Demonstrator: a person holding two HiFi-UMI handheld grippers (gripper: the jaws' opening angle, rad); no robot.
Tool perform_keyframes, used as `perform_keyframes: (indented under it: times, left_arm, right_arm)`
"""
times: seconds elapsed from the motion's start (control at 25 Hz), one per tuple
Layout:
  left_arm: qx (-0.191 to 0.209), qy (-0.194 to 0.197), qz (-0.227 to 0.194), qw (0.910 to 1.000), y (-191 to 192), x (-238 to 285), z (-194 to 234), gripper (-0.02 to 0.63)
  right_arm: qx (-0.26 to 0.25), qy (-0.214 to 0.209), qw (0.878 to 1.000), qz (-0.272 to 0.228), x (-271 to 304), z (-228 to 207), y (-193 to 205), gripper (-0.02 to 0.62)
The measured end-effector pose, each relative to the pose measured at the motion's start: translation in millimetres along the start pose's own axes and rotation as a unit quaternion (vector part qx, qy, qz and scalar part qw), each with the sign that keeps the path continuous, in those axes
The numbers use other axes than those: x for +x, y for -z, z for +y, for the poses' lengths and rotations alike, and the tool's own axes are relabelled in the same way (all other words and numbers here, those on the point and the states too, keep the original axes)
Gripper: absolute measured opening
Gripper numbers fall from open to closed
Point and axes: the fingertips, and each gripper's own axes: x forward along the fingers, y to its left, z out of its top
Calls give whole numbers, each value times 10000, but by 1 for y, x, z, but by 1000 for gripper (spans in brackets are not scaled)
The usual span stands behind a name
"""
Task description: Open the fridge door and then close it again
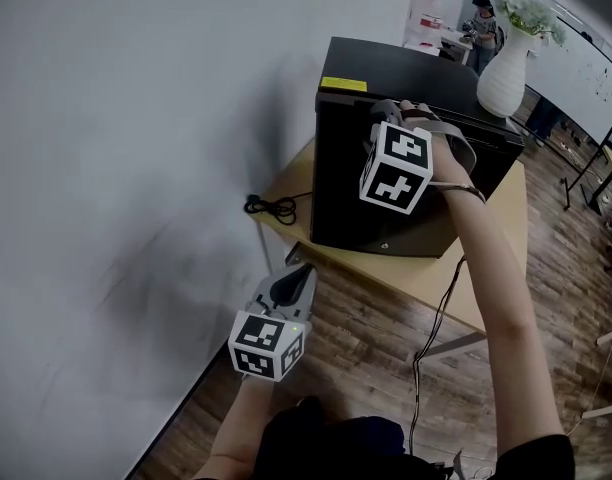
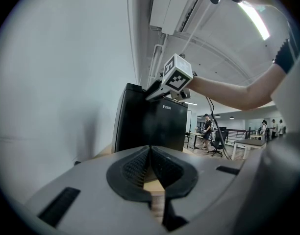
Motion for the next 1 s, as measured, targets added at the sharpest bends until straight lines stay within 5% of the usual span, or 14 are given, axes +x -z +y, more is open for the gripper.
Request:
perform_keyframes:
  times: [0.6, 1.0]
  left_arm:
    - [-97, -417, -92, 9990, 0, -10, -7, 9]
    - [-144, -477, -144, 9987, -4, -23, -19, 9]
  right_arm:
    - [-344, 137, 9993, 8, -3, 3, 0, 121]
    - [-652, 22, 9966, -508, -74, 39, -8, 128]
